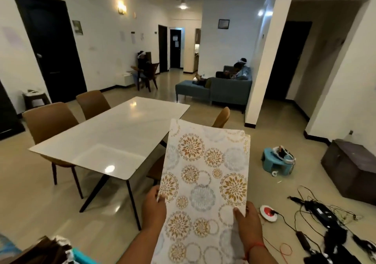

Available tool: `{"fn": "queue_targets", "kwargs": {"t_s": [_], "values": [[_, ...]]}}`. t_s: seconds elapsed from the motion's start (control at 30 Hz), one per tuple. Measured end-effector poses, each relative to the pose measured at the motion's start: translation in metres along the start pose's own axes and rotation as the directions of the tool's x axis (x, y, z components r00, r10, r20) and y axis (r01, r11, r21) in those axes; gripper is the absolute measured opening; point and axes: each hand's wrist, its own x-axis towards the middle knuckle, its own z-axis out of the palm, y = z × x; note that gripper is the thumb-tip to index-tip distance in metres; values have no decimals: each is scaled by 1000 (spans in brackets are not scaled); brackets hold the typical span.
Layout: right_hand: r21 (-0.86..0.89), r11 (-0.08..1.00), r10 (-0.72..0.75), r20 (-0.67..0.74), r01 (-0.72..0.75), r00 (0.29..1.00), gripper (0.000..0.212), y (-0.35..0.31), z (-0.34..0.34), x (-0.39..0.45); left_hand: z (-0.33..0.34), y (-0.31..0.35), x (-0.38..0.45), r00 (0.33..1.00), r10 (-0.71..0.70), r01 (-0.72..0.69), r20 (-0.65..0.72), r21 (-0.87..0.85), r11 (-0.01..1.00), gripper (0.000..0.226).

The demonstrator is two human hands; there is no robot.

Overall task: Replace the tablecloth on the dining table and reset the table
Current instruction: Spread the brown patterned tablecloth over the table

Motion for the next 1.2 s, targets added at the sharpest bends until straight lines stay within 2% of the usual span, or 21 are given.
{"fn": "queue_targets", "kwargs": {"t_s": [0.2, 0.33, 0.47, 0.7, 0.87, 1.0, 1.1, 1.2], "values": [[34, 999, -9, 48, 8, 999, 19, -10, 29, 95, 52, -10, 86, 999, -52, 52, -3, -49, 997, 17], [16, 1000, -19, 53, 18, 998, 19, -27, 66, 175, 87, -10, 174, 994, -105, 105, -27, -32, 994, 13], [24, 1000, -21, 70, 19, 997, 20, -51, 106, 240, 104, 2, 243, 990, -130, 128, -58, -33, 991, 11], [3, 1000, -28, 171, 28, 985, 25, -75, 200, 360, 112, -8, 365, 972, -160, 152, -170, -60, 987, 22], [-51, 999, 4, 361, 15, 932, 30, -83, 296, 447, 89, -28, 437, 940, -216, 193, -262, -111, 975, 22], [-93, 996, 48, 557, 5, 829, 22, -112, 392, 499, 53, -39, 483, 855, -309, 246, -416, -197, 949, 27], [-128, 990, 40, 634, 54, 772, 23, -119, 461, 515, 23, -50, 504, 798, -360, 259, -484, -264, 929, 35], [-155, 988, 85, 649, 21, 756, 36, -115, 511, 522, -6, -65, 524, 786, -379, 284, -488, -260, 923, 39]]}}
